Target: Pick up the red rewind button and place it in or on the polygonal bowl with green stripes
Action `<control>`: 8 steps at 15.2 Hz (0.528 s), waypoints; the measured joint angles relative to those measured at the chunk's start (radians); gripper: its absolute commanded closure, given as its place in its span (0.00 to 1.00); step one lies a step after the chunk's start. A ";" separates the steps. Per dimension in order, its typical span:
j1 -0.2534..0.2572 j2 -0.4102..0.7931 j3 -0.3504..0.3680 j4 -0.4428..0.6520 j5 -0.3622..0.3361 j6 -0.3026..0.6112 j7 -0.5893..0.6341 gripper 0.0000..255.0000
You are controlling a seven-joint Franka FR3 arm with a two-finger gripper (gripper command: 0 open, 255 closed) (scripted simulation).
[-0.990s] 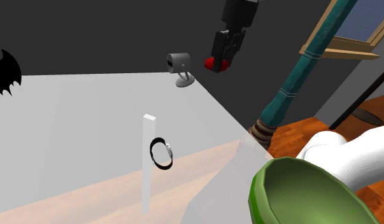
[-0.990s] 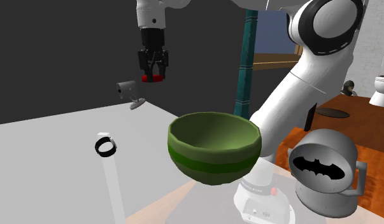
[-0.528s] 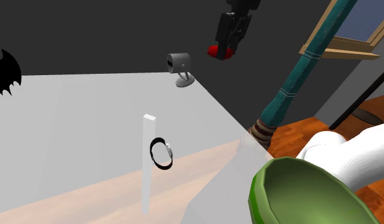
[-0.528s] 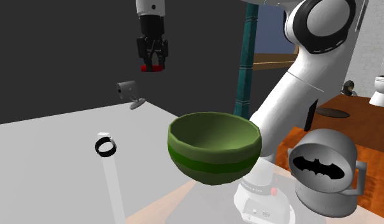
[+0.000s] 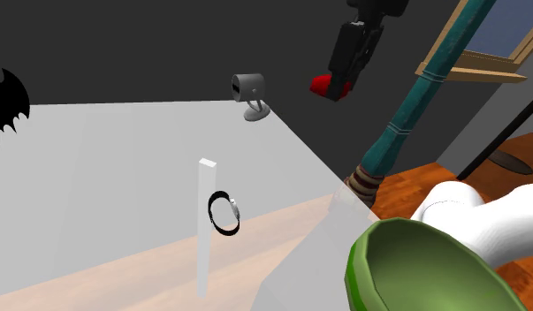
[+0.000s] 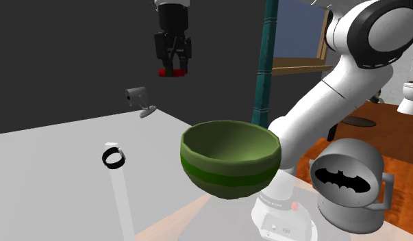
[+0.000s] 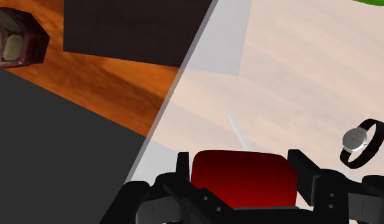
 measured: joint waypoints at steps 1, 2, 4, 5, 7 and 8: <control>0.006 -0.018 0.011 -0.008 0.011 -0.007 0.016 1.00; 0.015 -0.049 0.023 -0.031 0.026 -0.015 0.034 1.00; 0.027 -0.084 0.043 -0.040 0.049 -0.036 0.066 1.00; 0.033 -0.101 0.056 -0.037 0.062 -0.052 0.085 1.00; 0.047 -0.144 0.074 -0.058 0.088 -0.070 0.115 1.00; 0.051 -0.150 0.090 -0.047 0.102 -0.082 0.136 1.00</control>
